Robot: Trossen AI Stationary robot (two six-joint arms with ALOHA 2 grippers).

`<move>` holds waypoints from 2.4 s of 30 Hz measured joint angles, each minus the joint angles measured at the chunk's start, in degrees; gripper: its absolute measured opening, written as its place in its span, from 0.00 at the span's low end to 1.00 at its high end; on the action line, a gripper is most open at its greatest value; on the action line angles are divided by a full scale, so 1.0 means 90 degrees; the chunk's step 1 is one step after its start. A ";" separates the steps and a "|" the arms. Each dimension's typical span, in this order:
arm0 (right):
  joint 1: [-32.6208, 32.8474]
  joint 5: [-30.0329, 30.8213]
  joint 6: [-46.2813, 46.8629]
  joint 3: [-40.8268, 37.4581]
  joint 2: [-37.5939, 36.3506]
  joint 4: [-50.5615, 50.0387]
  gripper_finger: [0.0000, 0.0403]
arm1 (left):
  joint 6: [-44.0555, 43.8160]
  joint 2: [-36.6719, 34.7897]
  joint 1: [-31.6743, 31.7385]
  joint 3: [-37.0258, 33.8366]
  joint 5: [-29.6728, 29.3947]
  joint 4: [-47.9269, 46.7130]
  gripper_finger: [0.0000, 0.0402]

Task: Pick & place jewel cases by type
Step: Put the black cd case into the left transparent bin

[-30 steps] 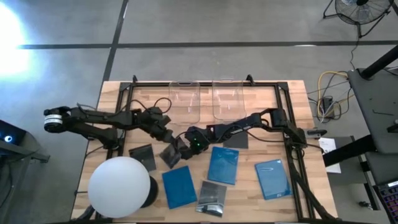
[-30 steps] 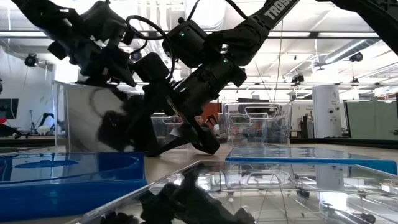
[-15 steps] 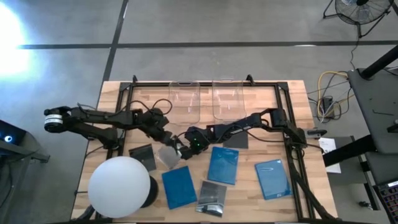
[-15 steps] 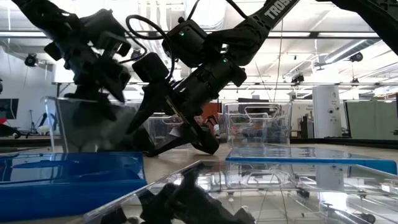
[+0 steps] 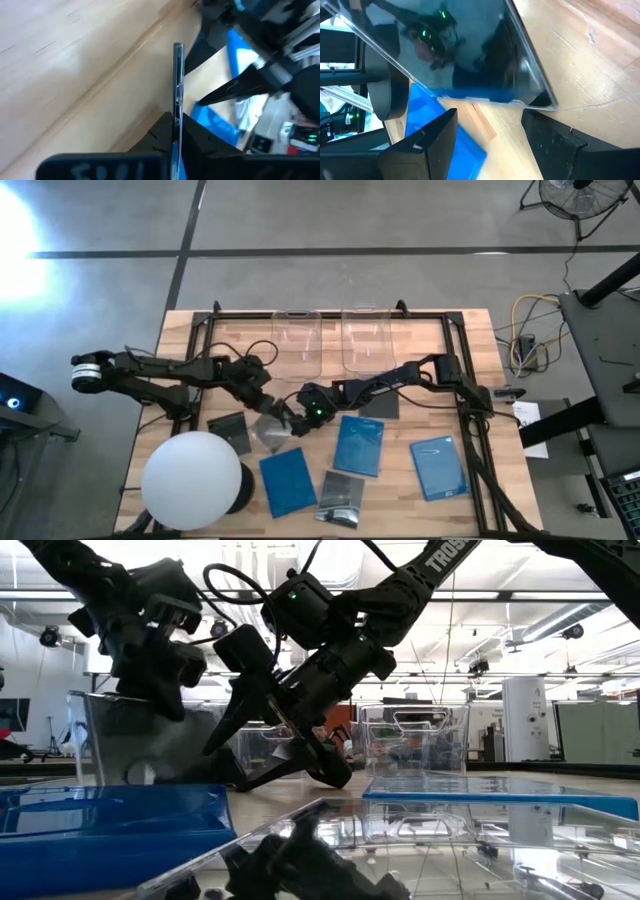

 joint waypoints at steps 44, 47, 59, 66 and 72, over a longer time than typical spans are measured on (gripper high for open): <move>-0.0646 0.1892 -0.1685 -0.0097 -0.3456 -0.3337 0.56 | -0.0406 0.1372 0.3106 0.2004 -0.0185 0.0912 0.00; -0.0651 0.1901 -0.1686 -0.0195 -0.3456 -0.3397 0.56 | -0.0404 0.1520 0.3141 0.2245 -0.0189 0.0894 0.00; -0.0741 0.2078 -0.1695 -0.0284 -0.3472 -0.3661 0.56 | -0.0209 0.1270 0.3513 0.3128 -0.1268 -0.0379 0.00; -0.0978 0.2200 -0.1673 -0.0284 -0.3494 -0.3863 0.56 | -0.1051 0.1184 0.2952 0.2589 -0.2415 0.0157 0.00; -0.1020 0.2200 -0.1781 -0.0284 -0.3500 -0.3904 0.56 | -0.1653 0.1179 0.2418 0.2076 -0.3704 0.0828 0.00</move>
